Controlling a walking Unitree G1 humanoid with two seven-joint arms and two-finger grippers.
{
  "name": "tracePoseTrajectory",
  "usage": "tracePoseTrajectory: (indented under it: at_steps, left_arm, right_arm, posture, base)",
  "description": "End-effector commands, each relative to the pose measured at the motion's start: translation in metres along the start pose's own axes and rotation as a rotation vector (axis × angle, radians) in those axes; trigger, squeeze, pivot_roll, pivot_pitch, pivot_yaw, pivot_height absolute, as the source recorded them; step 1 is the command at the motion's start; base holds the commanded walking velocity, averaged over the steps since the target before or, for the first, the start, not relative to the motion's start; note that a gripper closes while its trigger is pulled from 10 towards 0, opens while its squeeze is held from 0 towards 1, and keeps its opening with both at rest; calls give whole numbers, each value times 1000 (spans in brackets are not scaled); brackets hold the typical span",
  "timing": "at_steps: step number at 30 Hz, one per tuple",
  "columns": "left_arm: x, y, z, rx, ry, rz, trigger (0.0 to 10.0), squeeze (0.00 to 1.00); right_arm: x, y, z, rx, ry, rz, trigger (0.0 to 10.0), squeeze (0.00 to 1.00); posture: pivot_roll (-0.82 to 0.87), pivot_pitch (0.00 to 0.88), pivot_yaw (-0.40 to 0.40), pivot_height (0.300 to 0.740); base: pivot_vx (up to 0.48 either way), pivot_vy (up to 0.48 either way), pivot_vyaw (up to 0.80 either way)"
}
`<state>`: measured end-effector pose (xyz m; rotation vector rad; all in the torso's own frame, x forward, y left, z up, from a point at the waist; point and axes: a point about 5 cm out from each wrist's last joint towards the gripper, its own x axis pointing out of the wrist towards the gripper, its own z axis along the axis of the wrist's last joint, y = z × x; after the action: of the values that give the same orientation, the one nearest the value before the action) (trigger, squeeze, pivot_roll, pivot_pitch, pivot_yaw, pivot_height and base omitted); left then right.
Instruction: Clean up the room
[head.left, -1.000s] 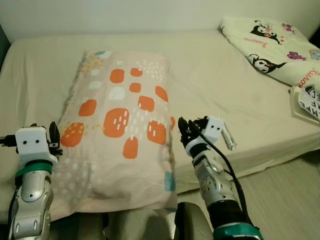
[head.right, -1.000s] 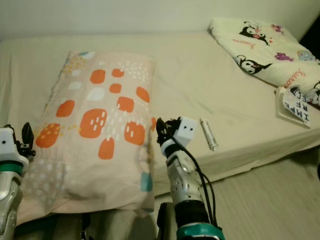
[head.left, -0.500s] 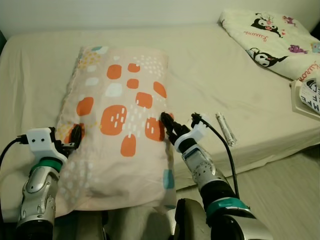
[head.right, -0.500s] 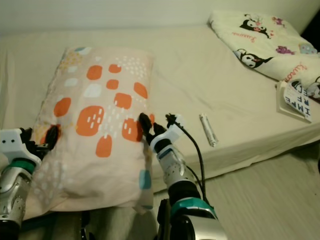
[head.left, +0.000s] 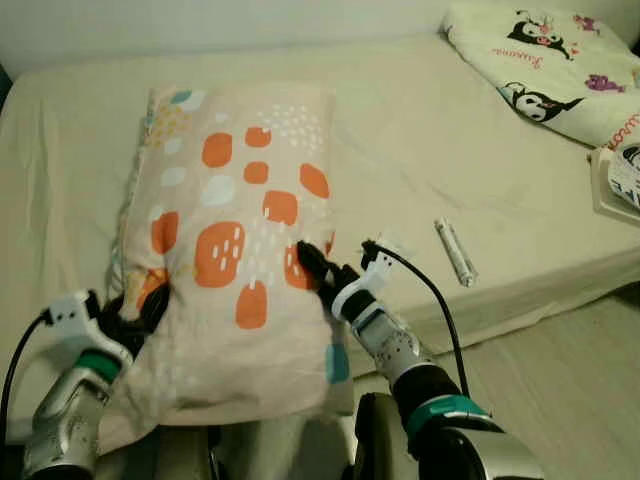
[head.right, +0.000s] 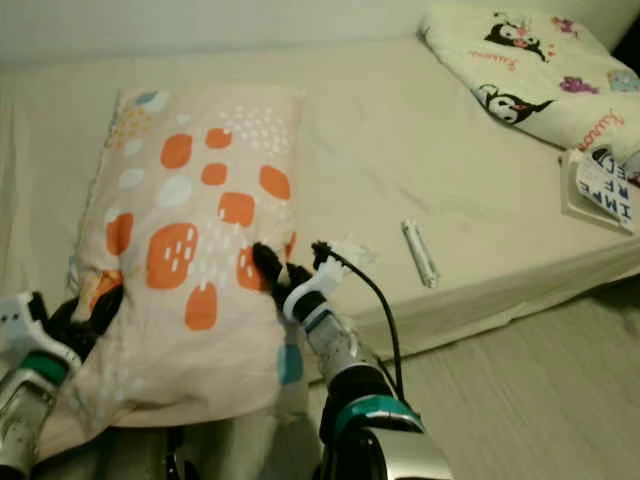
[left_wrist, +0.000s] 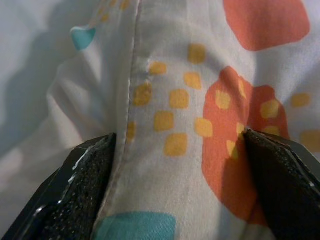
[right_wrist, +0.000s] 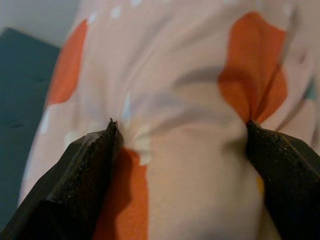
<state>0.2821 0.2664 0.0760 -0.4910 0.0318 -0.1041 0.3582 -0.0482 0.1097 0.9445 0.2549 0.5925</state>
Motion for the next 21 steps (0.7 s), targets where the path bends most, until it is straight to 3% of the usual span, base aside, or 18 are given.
tracePoseTrajectory:
  at_steps: [1, 5, 8, 12, 15, 17, 18, 20, 21]
  left_arm:
    - [-9, -1, -18, -107, 56, -22, 10000, 1000]
    - [-10, -1, -14, -120, 30, -22, 10000, 1000]
    - [-11, 2, -10, -116, 5, -13, 10000, 1000]
    - [-12, 6, -6, -108, -3, -6, 10000, 1000]
    - [-13, 7, -4, -114, 4, -9, 10000, 1000]
    - [-13, 7, -4, -114, 4, -9, 10000, 1000]
    - [-13, 5, -4, -125, 18, -22, 10000, 1000]
    - [-11, -3, -12, -129, 79, -70, 10000, 1000]
    - [-11, -3, -12, -129, 79, -70, 10000, 1000]
  right_arm:
    - [7, 24, -58, 173, 117, 117, 10000, 1000]
    - [8, 25, -57, 175, 106, 120, 10000, 1000]
    - [9, 19, -44, 219, 7, 67, 10000, 1000]
    - [10, 20, -33, 262, -47, 85, 10000, 1000]
    - [9, 26, -37, 245, 16, 180, 10000, 1000]
    - [9, 26, -37, 245, 16, 180, 10000, 1000]
    - [6, 30, -44, 220, 95, 239, 10000, 1000]
    - [-4, 32, -72, 62, 315, 342, 10000, 1000]
    - [-4, 32, -72, 62, 315, 342, 10000, 1000]
  posture:
    - [106, 192, -27, 567]
    - [109, 188, -28, 567]
    - [119, 182, -31, 567]
    - [121, 174, -31, 567]
    - [123, 164, -27, 567]
    - [123, 164, -27, 567]
    - [124, 159, -26, 567]
    - [127, 140, -21, 567]
    - [127, 140, -21, 567]
  base:
    - [0, 0, 0]
    - [0, 0, 0]
    - [0, 0, 0]
    - [0, 0, 0]
    - [0, 0, 0]
    - [0, 0, 0]
    - [0, 0, 0]
    - [0, 0, 0]
    - [0, 0, 0]
